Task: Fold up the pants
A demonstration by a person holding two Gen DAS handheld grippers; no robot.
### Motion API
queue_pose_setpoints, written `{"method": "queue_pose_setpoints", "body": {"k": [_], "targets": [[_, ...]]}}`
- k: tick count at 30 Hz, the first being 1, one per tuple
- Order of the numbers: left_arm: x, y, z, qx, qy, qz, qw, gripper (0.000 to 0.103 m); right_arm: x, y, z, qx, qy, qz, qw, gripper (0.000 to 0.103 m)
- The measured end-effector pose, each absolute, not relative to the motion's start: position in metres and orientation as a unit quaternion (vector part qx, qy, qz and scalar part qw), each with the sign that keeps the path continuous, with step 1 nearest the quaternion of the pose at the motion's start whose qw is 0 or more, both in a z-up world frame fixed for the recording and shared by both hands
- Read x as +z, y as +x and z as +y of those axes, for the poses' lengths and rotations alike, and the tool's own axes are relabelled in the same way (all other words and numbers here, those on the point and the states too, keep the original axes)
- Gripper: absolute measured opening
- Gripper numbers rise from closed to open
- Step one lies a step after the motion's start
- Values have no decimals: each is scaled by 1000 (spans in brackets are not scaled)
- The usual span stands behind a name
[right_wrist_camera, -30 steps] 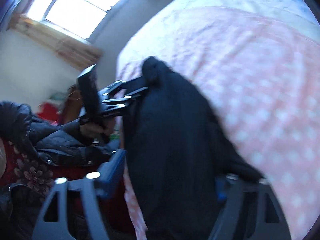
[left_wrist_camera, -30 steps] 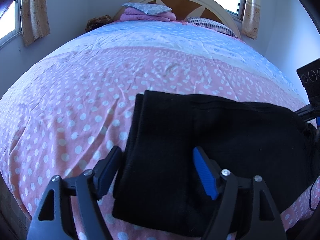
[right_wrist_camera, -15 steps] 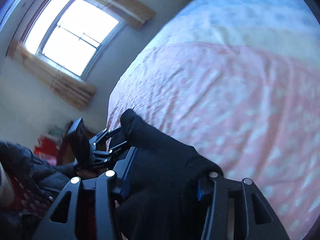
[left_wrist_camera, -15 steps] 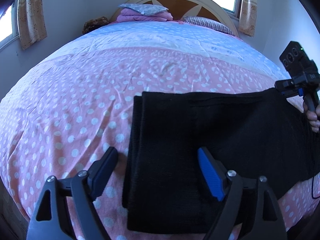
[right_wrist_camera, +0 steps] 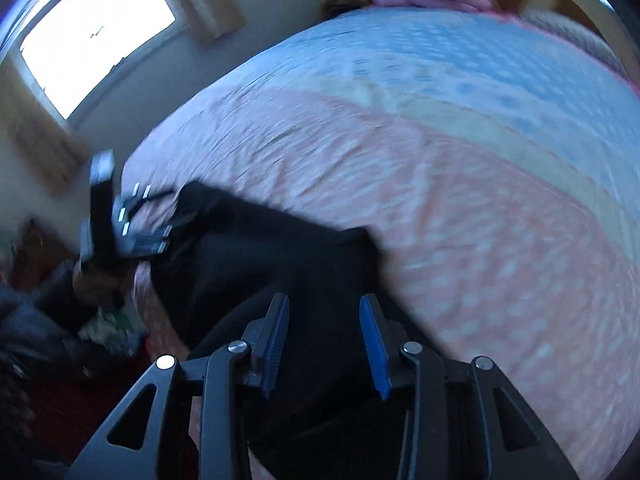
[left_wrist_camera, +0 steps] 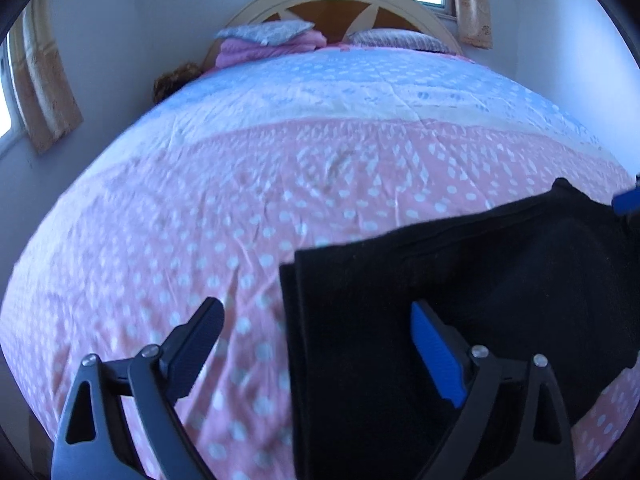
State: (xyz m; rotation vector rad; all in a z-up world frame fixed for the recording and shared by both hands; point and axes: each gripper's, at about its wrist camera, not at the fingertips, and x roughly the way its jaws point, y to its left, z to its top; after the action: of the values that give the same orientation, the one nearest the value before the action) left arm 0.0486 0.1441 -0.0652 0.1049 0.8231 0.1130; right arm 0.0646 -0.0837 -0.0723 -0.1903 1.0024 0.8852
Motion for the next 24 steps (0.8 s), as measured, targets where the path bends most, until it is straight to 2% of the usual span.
{"method": "queue_pose_setpoints", "body": {"k": [4,9,11,16,18,20,21,24], "targets": [[-69,62,141,39,84,391,916,96,-118,60,-42,297,-128,463,825,36],[-61,81,152,39,95,402,910,96,-126,82,-18,243,-123,423,864,36],[-56,83,160,26,81,416,906,96,-122,83,-19,249,-119,420,865,37],[-47,66,168,9,90,386,918,96,-73,44,-53,281,-97,383,874,37],[-56,74,164,22,94,398,912,96,-76,28,-50,248,-163,382,875,38],[-63,86,159,37,83,409,908,96,-107,37,-38,172,-260,405,859,38],[-64,89,157,40,72,411,908,96,-117,43,-37,162,-260,413,858,38],[-69,101,155,42,74,420,904,100,-127,76,-50,163,-156,431,874,39]]}}
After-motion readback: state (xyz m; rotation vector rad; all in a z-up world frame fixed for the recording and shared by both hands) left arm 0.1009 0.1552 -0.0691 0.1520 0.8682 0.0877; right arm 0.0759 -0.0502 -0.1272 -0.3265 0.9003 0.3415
